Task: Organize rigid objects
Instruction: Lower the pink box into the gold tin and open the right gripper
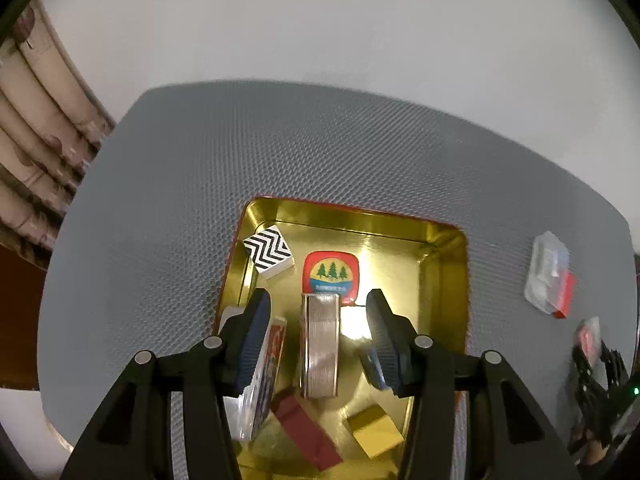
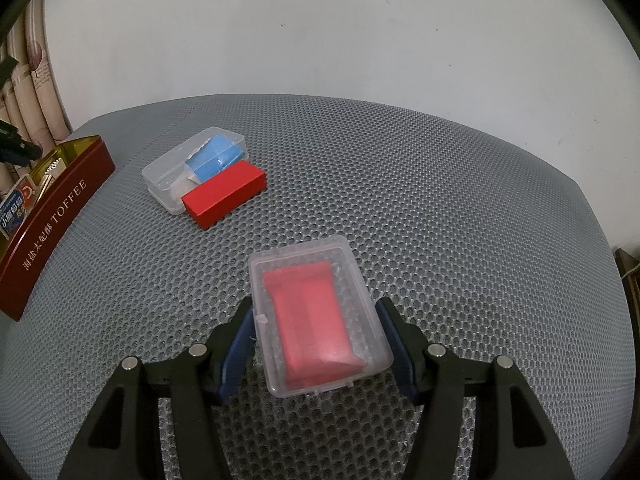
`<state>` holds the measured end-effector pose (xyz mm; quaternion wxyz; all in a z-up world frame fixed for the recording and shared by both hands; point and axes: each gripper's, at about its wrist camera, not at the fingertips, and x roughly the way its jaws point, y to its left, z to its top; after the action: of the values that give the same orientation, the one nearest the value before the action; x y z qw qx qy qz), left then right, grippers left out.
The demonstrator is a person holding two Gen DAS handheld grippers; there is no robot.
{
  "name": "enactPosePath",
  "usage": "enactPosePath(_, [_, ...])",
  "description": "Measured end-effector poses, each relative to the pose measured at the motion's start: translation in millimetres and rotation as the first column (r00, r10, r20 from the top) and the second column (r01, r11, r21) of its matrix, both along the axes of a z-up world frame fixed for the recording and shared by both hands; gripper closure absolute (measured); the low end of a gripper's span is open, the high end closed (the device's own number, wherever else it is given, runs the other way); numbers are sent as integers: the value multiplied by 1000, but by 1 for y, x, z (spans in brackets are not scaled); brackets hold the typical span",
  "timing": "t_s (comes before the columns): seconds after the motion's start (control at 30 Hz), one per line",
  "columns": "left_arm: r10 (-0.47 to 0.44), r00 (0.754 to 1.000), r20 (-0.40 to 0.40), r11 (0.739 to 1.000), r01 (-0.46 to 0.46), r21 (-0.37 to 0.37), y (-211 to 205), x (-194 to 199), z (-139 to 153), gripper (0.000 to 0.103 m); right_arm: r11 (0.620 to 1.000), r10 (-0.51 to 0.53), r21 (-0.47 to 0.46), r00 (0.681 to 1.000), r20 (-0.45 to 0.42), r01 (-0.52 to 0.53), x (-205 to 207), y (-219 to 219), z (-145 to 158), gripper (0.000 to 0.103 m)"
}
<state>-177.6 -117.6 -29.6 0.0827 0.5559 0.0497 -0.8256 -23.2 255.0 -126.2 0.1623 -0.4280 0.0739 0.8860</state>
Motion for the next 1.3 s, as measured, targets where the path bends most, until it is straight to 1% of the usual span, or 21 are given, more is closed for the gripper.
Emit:
enactPosePath(0.13, [-20, 998, -55, 1000, 18, -22, 10, 30, 17, 54, 1000, 0, -1, 1000, 0, 0, 0, 0, 0, 41])
enactPosePath(0.17, [-27, 998, -62, 999, 26, -22, 6, 29, 16, 54, 1000, 0, -4, 1000, -1, 0, 0, 0, 0, 40])
enactPosePath(0.33, [-70, 994, -89, 997, 68, -27, 12, 67, 15, 51, 1000, -2, 0, 1000, 3, 2, -2, 0, 2, 40])
enactPosePath(0.37, [-72, 993, -93, 997, 70, -22, 8, 65, 16, 50, 1000, -2, -1, 1000, 3, 2, -2, 0, 2, 40])
enactPosePath(0.47, [-69, 993, -99, 997, 67, -23, 7, 81, 17, 50, 1000, -4, -1, 1000, 3, 4, -3, -2, 2, 40])
enactPosePath(0.6, [-54, 992, -112, 997, 47, -69, 11, 92, 14, 49, 1000, -7, 12, 1000, 6, 7, -2, -6, 2, 42])
enactPosePath(0.73, [-69, 990, -126, 990, 52, -133, 16, 99, 10, 49, 1000, -8, 15, 1000, 7, 8, -6, -8, 1, 42])
enactPosePath(0.8, [-76, 988, -135, 988, 57, -141, 17, 102, 9, 48, 1000, -11, 15, 1000, 8, 11, -7, -8, 1, 42])
enactPosePath(1.0, [-80, 984, -157, 987, 56, -152, 17, 111, 7, 42, 999, -40, 14, 999, 17, 39, -16, -11, 2, 42])
enactPosePath(1.1, [-73, 983, -170, 986, 46, -159, 17, 116, 5, 36, 998, -67, 10, 997, 26, 67, -18, -15, 2, 43])
enactPosePath(1.3, [-46, 979, -198, 983, 9, -182, 14, 132, -1, 35, 992, -123, 13, 991, 49, 123, -22, -24, 4, 43])
